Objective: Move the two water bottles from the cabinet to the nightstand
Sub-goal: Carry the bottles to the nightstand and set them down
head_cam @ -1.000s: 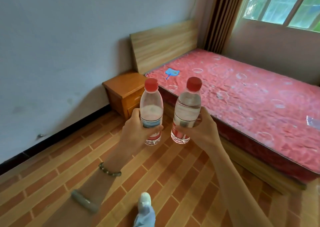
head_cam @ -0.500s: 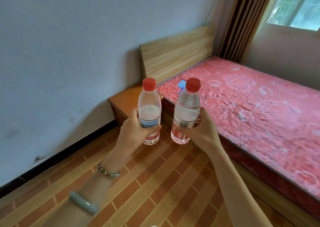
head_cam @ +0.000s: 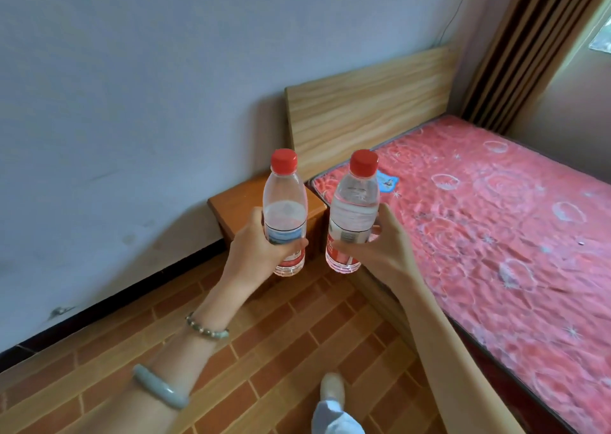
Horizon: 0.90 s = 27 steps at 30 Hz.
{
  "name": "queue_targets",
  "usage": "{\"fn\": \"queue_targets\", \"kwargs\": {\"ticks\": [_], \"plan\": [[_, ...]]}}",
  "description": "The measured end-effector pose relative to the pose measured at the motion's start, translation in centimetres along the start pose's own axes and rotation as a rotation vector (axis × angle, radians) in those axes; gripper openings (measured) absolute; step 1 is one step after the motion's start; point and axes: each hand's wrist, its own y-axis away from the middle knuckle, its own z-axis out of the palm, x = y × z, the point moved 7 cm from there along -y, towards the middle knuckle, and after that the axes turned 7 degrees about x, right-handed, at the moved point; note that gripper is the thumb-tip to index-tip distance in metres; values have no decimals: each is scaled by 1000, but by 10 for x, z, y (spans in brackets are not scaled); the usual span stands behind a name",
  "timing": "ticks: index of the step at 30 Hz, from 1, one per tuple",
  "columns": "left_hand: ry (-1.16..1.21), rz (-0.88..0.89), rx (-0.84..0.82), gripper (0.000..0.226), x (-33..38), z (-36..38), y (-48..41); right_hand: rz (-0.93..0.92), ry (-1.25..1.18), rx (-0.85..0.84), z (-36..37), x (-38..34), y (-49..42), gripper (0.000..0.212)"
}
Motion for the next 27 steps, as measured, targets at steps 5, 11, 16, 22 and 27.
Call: {"fn": "queue_targets", "kwargs": {"ticks": [5,11,16,22,27], "plan": [[-27,-92,88,73,-5,32,-70,-30,14,-118,17,18,-97,69],[-21,-140,171,72,-16,54,-138,-72,10,-194,48,33,-186,67],[-12,-174,215,70,-45,64,-192,-67,-7,-240,85,50,-244,67],[-12,-240,256,66,-93,72,-258,-85,-15,-293,148,70,-315,73],[-2,-274,272,66,-141,77,-318,-81,-36,-357,210,90,-375,76]]}}
